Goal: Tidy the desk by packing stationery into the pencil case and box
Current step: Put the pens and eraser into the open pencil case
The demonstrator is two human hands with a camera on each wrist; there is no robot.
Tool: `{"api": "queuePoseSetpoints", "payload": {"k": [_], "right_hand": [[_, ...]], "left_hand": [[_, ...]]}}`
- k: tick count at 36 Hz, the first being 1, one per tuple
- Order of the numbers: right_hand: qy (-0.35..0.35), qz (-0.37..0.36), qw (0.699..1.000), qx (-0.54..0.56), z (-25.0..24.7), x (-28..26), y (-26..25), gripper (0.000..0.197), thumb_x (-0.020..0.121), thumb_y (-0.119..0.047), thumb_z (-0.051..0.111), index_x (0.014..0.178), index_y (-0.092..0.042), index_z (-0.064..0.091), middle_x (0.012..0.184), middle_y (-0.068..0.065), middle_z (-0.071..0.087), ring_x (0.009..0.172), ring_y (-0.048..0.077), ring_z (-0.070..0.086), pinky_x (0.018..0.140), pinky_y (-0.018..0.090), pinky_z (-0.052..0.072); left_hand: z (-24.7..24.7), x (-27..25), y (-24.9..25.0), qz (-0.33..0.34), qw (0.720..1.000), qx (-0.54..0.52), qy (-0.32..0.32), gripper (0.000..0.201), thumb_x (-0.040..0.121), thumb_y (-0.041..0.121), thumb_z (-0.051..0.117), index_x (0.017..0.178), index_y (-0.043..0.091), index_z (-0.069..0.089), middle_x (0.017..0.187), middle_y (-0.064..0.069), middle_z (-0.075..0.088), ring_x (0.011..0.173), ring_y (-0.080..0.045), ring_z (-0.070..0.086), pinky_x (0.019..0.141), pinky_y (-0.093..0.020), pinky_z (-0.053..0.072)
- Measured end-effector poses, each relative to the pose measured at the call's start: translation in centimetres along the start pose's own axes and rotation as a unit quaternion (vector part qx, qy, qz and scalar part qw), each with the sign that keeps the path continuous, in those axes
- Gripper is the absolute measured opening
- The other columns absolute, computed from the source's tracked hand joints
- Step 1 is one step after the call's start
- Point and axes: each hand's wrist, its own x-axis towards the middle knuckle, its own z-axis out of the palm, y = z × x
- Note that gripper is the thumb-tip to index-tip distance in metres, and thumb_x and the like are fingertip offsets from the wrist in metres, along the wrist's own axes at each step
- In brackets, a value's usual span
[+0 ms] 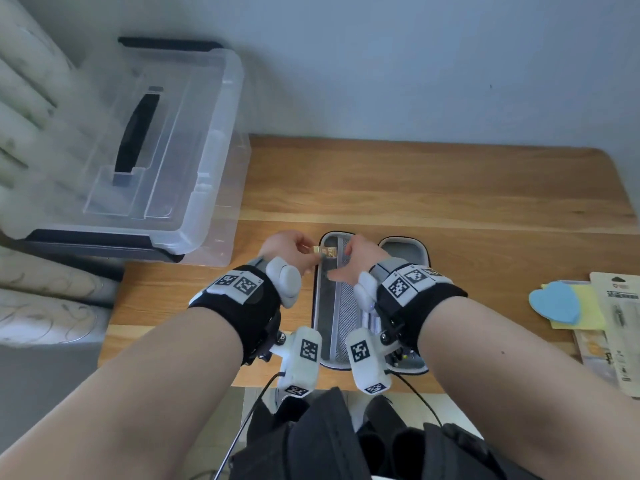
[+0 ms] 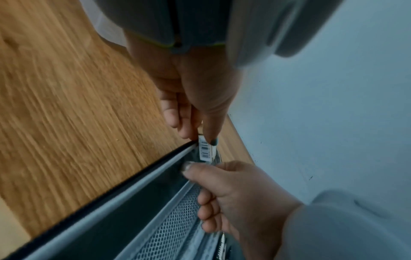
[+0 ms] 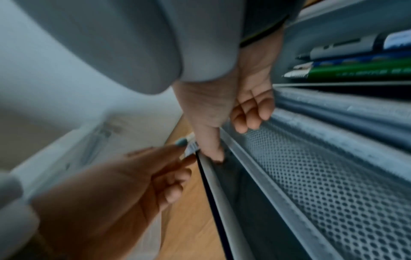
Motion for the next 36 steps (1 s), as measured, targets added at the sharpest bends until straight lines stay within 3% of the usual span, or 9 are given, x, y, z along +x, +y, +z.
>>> {"api": "queuePoseSetpoints", "payload": {"k": [3, 7, 10, 12, 16, 21, 27, 33, 36], "right_hand": [[0.024, 0.021, 0.999, -0.026, -1.1, -0.7, 1.1, 0.069, 0.075, -0.039, 0.069, 0.128, -0.009, 0.036, 0.107, 0.005, 0.058, 0.085, 0.023, 0.059, 0.064, 0.030, 0.046], [0.042, 0.022, 0.999, -0.017, -4.0, -1.6, 2.8, 0.068, 0.074, -0.031, 0.073, 0.127, -0.009, 0.038, 0.099, 0.005, 0.057, 0.089, 0.026, 0.061, 0.072, 0.034, 0.052], [0.037, 0.032, 0.999, -0.010, -6.1, -2.0, 4.5, 0.072, 0.075, -0.027, 0.073, 0.132, -0.006, 0.035, 0.104, 0.008, 0.059, 0.095, 0.027, 0.062, 0.077, 0.034, 0.052], [0.047, 0.025, 0.999, -0.011, -7.0, -2.5, 6.6, 0.066, 0.075, -0.027, 0.072, 0.127, -0.006, 0.037, 0.100, 0.006, 0.060, 0.092, 0.025, 0.062, 0.075, 0.033, 0.052], [0.073, -0.006, 0.997, -0.001, -8.5, -2.9, 11.3, 0.032, 0.072, -0.024, 0.071, 0.092, -0.014, 0.047, 0.071, -0.001, 0.052, 0.074, 0.022, 0.058, 0.063, 0.028, 0.046], [0.073, -0.008, 0.996, 0.046, -11.0, -2.7, 17.2, 0.048, 0.075, -0.026, 0.070, 0.111, -0.016, 0.040, 0.086, -0.002, 0.052, 0.078, 0.020, 0.056, 0.059, 0.027, 0.043], [0.111, -0.007, 0.985, 0.130, -11.5, -2.0, 23.8, 0.042, 0.074, -0.026, 0.067, 0.104, -0.023, 0.037, 0.095, 0.002, 0.060, 0.076, 0.020, 0.059, 0.066, 0.028, 0.045], [0.117, -0.030, 0.982, 0.147, -11.6, -1.2, 27.3, 0.043, 0.074, -0.018, 0.067, 0.103, -0.023, 0.035, 0.093, 0.005, 0.058, 0.075, 0.024, 0.059, 0.069, 0.034, 0.048], [0.116, -0.044, 0.982, 0.144, -11.1, -0.7, 28.5, 0.043, 0.075, -0.017, 0.065, 0.102, -0.023, 0.033, 0.091, 0.002, 0.056, 0.076, 0.024, 0.057, 0.067, 0.031, 0.045]], "left_hand": [[1.0, -0.1, 2.7, 0.044, 0.998, 0.043, -0.012, 0.021, 0.079, 0.036, 0.072, 0.089, 0.024, 0.058, 0.081, 0.003, 0.071, 0.071, -0.016, 0.071, 0.069, -0.034, 0.059], [2.0, -0.3, 6.4, 0.099, 0.982, 0.160, -0.001, 0.022, 0.081, 0.039, 0.070, 0.092, 0.026, 0.056, 0.081, 0.007, 0.066, 0.078, -0.016, 0.067, 0.066, -0.027, 0.051], [3.1, -0.3, 8.7, 0.134, 0.968, 0.210, 0.014, 0.028, 0.080, 0.042, 0.069, 0.099, 0.023, 0.061, 0.086, 0.007, 0.065, 0.080, -0.015, 0.063, 0.066, -0.024, 0.046], [4.6, -0.4, 10.4, 0.155, 0.961, 0.230, -0.002, 0.029, 0.081, 0.039, 0.068, 0.103, 0.021, 0.062, 0.091, 0.005, 0.066, 0.083, -0.016, 0.062, 0.067, -0.023, 0.044], [8.0, -0.2, 13.8, 0.189, 0.943, 0.272, -0.019, 0.026, 0.083, 0.031, 0.065, 0.106, 0.019, 0.064, 0.100, 0.003, 0.067, 0.090, -0.017, 0.062, 0.071, -0.024, 0.043], [13.2, 0.3, 18.6, 0.221, 0.897, 0.381, -0.029, 0.029, 0.089, 0.031, 0.058, 0.113, 0.017, 0.064, 0.112, -0.002, 0.061, 0.100, -0.020, 0.058, 0.080, -0.028, 0.046], [18.7, 2.1, 22.3, 0.192, 0.876, 0.436, -0.071, 0.029, 0.089, 0.034, 0.055, 0.107, 0.015, 0.067, 0.103, -0.006, 0.065, 0.091, -0.023, 0.062, 0.074, -0.030, 0.051], [22.8, 4.3, 23.4, 0.245, 0.879, 0.408, -0.031, 0.029, 0.088, 0.030, 0.056, 0.110, 0.017, 0.069, 0.128, -0.005, 0.049, 0.120, -0.025, 0.042, 0.095, -0.032, 0.038], [24.0, 5.6, 23.7, 0.234, 0.885, 0.397, -0.067, 0.026, 0.087, 0.029, 0.058, 0.105, 0.015, 0.069, 0.143, -0.001, 0.043, 0.129, -0.023, 0.040, 0.101, -0.034, 0.038]]}}
